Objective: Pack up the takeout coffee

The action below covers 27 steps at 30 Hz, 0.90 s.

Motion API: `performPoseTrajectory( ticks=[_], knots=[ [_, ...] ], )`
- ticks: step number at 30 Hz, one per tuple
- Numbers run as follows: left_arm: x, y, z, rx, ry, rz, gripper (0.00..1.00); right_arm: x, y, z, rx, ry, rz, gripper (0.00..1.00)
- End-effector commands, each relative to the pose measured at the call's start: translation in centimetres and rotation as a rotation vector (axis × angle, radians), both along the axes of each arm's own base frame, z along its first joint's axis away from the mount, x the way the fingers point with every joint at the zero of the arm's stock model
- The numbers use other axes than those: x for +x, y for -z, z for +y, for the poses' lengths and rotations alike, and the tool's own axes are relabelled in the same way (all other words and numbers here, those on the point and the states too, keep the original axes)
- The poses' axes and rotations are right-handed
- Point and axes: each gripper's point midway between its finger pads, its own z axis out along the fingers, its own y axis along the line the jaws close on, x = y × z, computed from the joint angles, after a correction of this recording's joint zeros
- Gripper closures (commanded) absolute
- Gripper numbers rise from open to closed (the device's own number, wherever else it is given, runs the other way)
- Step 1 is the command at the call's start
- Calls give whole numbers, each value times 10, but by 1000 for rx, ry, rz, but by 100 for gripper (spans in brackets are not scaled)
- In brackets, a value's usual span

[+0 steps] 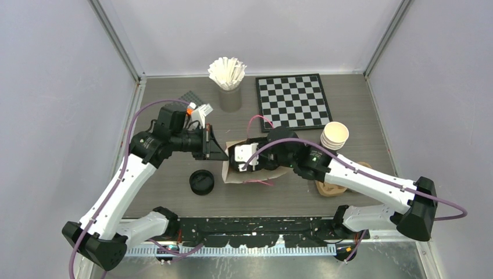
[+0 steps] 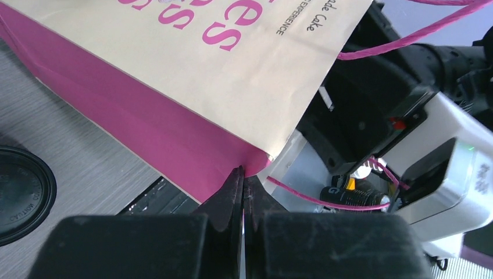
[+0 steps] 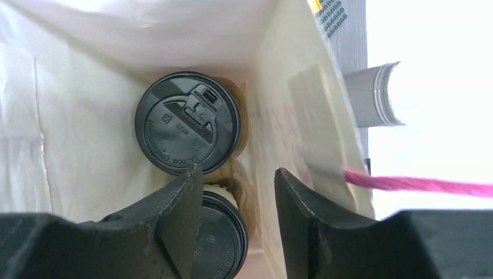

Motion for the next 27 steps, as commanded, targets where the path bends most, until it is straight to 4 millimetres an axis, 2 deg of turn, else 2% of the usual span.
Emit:
performPoseTrajectory(
  ticks=[1,7,13,27],
  knots=[
    [-4,-13,0,-17,-14,20,100,2,-36,0,124,37,38,48],
    [0,-20,-4,-51,-57,44,100,12,-54,-7,220,84,87,52],
    [6,-20,-3,-28,-96,76,100,12,-63,-11,279,75,140,52],
    [18,-19,1,27,-192,137,100,39,-93,-27,439,222,218,53]
  ],
)
